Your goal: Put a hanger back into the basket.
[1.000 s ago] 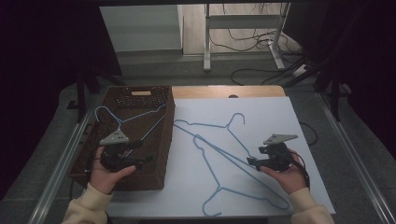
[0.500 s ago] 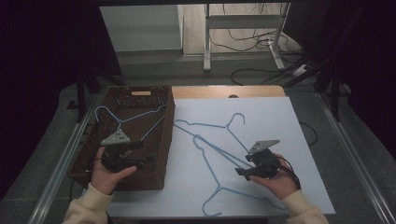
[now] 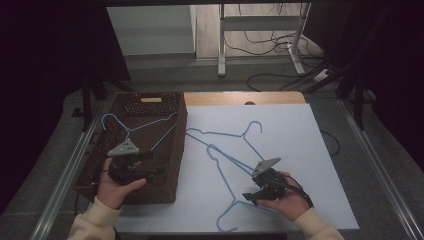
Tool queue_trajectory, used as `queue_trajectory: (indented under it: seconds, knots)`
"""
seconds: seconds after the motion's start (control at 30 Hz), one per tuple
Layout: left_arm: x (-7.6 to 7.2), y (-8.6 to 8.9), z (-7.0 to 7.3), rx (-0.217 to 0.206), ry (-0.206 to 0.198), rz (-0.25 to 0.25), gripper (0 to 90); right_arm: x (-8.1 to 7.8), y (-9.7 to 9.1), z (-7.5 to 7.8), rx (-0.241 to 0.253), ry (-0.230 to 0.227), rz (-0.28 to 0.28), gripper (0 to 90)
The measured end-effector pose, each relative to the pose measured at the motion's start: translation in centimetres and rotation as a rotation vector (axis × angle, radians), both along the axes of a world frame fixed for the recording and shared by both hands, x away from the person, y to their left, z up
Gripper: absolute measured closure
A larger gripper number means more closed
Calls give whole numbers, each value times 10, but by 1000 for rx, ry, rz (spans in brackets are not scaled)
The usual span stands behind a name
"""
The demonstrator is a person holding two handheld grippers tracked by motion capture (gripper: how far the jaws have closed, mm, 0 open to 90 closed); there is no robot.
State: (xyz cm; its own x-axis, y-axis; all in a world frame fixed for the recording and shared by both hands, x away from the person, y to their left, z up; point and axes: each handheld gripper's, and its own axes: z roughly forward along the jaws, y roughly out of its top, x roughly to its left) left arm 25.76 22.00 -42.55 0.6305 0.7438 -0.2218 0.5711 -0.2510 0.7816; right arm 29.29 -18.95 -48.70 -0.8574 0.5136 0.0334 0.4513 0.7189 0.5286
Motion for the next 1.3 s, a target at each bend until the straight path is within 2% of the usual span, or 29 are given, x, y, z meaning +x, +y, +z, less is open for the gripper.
queue_trajectory:
  seconds: [0.27, 0.63, 0.8, 1.07, 1.1, 1.2, 1.3]
  knots:
    - [-1, 0, 1, -2, -3, -1, 238, -10, 11, -4, -43, 39, 55, 364]
    - [0, -1, 0, -1, -1, -3, 238, -13, 20, -12, -114, 57, 98, 462]
    - [0, -1, 0, -1, -2, -4, 238, -15, 23, -14, -155, 74, 125, 546]
    - [-1, -2, 1, 0, -5, -7, 238, -16, 27, -13, -208, 57, 143, 686]
    - [-1, -2, 1, 0, -6, -6, 238, -16, 28, -12, -218, 63, 155, 715]
    - [-2, -2, 2, 1, -7, -9, 238, -14, 30, -11, -228, 90, 144, 825]
    - [-2, -3, 2, 2, -9, -12, 238, -12, 31, -11, -227, 117, 127, 850]
